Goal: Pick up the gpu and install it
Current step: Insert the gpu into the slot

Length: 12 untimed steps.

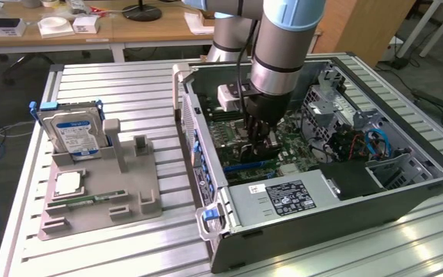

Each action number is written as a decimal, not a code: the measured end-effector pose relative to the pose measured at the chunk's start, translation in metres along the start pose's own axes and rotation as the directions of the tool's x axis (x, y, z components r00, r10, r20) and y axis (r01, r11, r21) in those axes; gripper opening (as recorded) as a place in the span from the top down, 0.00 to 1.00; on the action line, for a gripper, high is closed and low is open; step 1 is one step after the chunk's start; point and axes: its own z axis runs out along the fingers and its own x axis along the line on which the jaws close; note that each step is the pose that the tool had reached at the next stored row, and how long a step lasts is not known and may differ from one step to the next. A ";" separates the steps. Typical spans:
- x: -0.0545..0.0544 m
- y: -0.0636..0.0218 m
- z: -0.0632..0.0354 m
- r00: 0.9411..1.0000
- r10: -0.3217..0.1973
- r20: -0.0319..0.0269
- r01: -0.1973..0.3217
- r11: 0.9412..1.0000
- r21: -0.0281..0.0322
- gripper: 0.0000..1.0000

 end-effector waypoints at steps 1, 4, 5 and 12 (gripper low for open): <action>0.000 0.0004 0.0002 1.000 0.000 0.000 0.000 1.000 0.000 0.74; 0.000 0.0017 0.0007 1.000 0.000 0.000 0.000 1.000 0.000 0.74; 0.000 0.0022 0.0008 1.000 0.000 0.000 0.000 1.000 0.000 0.74; 0.000 0.0039 0.0035 1.000 0.000 0.000 0.000 1.000 0.000 0.74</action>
